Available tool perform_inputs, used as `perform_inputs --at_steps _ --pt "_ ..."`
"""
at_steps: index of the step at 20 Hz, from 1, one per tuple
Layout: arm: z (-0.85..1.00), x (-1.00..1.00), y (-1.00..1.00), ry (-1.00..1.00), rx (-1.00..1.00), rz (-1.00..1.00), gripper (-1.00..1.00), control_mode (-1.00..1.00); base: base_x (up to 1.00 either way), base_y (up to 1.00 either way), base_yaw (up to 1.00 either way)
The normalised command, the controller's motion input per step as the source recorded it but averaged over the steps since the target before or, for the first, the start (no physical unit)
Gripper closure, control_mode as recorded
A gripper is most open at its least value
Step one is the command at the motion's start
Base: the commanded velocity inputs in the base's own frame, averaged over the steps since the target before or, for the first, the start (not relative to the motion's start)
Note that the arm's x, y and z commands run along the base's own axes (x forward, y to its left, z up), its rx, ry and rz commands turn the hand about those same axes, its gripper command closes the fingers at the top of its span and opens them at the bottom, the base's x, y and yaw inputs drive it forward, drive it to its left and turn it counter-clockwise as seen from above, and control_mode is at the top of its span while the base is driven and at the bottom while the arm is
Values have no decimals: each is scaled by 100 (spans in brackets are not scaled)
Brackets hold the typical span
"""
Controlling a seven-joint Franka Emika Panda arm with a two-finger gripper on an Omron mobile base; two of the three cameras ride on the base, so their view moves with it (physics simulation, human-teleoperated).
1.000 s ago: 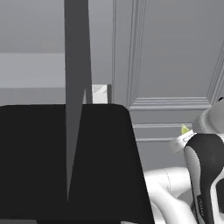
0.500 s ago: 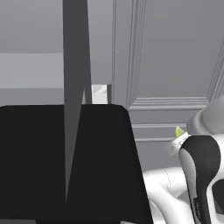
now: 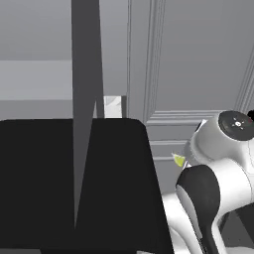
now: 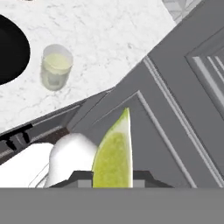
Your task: Grab a lemon wedge from the fridge and one ice cube from the ice bowl, and put them in the glass of lemonade.
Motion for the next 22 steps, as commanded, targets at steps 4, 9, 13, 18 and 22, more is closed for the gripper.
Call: perform_inputs --at_steps 4,9,13,18,22 --pt "-22 -1 36 4 -45 57 100 -100 0 0 0" --pt "-6 0 30 11 -44 64 100 -100 0 0 0" --pt "-1 7 21 14 -38 67 100 -100 0 0 0" --pt "-19 27 9 8 -40 67 100 -100 0 0 0" --pt "-47 45 34 12 -52 50 100 -100 0 0 0"
